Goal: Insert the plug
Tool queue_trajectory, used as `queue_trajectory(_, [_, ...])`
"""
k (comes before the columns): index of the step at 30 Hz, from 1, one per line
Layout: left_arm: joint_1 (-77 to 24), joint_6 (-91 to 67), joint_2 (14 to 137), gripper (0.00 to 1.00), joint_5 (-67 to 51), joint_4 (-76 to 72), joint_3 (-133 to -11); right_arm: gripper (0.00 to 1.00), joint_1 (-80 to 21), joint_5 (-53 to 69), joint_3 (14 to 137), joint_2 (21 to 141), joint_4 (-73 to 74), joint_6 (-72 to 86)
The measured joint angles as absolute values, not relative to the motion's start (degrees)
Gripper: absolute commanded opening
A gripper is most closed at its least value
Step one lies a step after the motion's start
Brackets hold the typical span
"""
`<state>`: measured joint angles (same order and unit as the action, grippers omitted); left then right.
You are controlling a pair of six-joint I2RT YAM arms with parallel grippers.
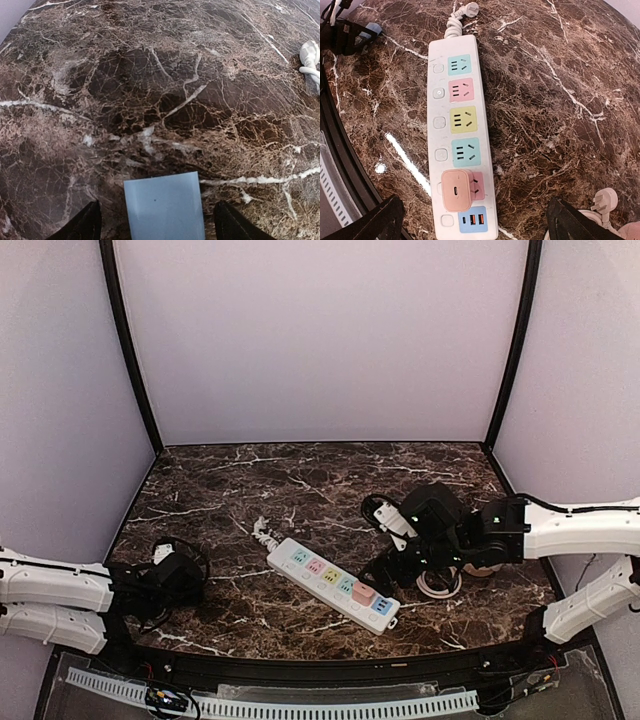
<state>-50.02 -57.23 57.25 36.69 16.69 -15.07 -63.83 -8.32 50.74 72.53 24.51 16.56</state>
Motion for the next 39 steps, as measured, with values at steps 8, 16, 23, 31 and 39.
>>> queue_trajectory(8, [-49.65,-56.12,62.83,0.67,35.53,13.43,-16.23,0.99,-63.83,-8.32,50.22,72.53,24.12,16.53])
queue_trajectory(16, [-49.65,-54.02,65.12,0.47,35.38,10.98,-16.86,0.99,-63.83,-7.73,49.56,72.53,23.59,16.47])
queue_trajectory(23, [-49.6,-49.54,68.07,0.28,33.63,6.94,-18.06,0.99,-63.83,-7.7,49.23,72.53,23.53,16.47])
queue_trajectory(31, [-49.39,-42.39,72.58,0.24,27.92,0.21,-20.25,0.99,-63.83,-7.7,48.73,72.53,23.46,16.47])
queue_trajectory(39, [-49.34,-35.55,75.37,0.44,20.67,-5.74,-21.63,0.99,-63.83,-7.73,48.01,71.85,23.38,16.51])
